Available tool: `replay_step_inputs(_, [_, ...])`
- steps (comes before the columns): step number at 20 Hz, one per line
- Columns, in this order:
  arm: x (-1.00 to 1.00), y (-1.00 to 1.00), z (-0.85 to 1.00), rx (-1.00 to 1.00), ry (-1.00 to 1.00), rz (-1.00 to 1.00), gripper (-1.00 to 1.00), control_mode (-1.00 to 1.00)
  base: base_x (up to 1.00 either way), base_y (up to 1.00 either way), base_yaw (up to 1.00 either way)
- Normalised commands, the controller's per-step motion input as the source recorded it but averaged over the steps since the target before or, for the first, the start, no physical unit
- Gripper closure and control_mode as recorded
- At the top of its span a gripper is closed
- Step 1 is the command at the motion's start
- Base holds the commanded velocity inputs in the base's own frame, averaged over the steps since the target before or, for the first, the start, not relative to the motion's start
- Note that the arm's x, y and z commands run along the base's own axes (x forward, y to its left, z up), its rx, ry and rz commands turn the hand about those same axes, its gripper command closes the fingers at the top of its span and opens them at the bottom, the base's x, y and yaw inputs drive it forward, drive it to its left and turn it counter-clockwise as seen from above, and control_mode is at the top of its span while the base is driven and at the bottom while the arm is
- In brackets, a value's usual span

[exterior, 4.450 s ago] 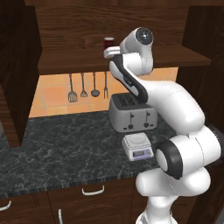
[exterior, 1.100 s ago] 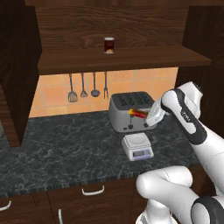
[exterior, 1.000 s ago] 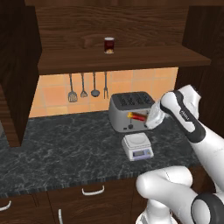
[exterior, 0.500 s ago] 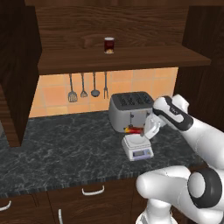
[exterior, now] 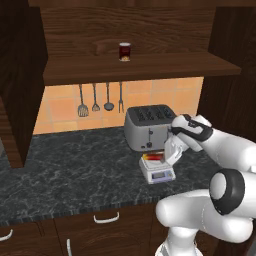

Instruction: Pick the bar and place it on the digital scale for weighing, and close the cabinet.

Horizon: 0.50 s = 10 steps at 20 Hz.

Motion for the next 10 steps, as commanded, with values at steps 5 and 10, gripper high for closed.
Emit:
replay_step_inputs(5, [0.21,-0.02,-0.28,0.00,0.01,0.00,1.00,-1.00,0.00,0.00,0.00])
replay_step_inputs(10, [0.16,-0.05,-0.25,0.00,0.00,0.01,1.00,-1.00,0.00,0.00,0.00])
